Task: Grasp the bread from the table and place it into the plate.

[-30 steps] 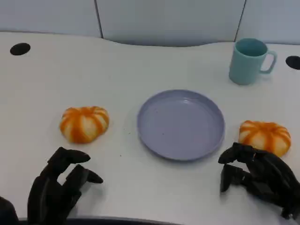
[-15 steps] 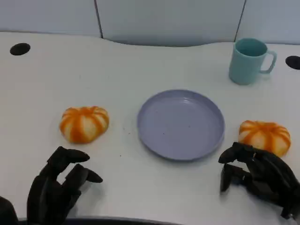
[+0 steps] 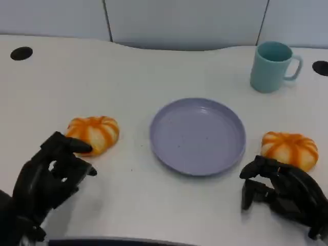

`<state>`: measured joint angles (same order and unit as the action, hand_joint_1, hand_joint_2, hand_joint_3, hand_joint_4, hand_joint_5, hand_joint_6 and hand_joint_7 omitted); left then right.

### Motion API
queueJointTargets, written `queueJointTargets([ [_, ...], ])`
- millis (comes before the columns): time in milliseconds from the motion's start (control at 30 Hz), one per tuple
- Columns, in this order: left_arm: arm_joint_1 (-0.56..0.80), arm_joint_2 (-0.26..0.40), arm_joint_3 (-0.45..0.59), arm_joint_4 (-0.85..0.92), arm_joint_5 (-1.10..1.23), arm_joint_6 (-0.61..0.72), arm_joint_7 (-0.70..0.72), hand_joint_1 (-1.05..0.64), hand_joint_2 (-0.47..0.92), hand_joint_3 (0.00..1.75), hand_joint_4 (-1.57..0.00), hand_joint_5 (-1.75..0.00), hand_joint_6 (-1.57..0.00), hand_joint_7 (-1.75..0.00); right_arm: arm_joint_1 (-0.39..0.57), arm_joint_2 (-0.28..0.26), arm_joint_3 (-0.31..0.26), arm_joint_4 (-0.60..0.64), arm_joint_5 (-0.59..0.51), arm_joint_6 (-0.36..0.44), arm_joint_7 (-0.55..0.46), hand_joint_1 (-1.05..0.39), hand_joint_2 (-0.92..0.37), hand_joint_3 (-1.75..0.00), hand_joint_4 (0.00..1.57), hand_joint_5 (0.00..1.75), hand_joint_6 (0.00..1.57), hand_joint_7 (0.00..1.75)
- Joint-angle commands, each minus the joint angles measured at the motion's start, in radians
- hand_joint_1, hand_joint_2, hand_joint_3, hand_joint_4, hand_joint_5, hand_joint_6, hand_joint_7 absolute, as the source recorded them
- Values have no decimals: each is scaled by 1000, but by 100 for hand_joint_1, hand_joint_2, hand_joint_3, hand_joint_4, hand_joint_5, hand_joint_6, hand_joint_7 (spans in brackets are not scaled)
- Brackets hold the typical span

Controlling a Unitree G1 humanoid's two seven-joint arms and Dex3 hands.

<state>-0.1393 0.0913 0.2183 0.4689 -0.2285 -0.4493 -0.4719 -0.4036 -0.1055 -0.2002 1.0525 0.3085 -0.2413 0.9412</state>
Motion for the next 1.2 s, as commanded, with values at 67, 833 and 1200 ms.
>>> queueJointTargets([
  [67,-40,91,-41,-64,108,11,49,-62,92,20,-28,-142,-44,-78,32,-9,1,28,-17,1,-19,-57,-92,-10,54,167,76,95],
  [833,-337,370,-428,46,924,127,398,-96,92,7,-12,-32,-32,0,53,-11,7,-21,-14,44,-26,-54,-92,-7,57,165,78,93],
  [1200,-513,337,-582,277,1016,222,439,-92,92,3,0,-22,-18,0,72,-8,10,-46,-12,32,-14,-51,-92,-13,53,168,75,96],
])
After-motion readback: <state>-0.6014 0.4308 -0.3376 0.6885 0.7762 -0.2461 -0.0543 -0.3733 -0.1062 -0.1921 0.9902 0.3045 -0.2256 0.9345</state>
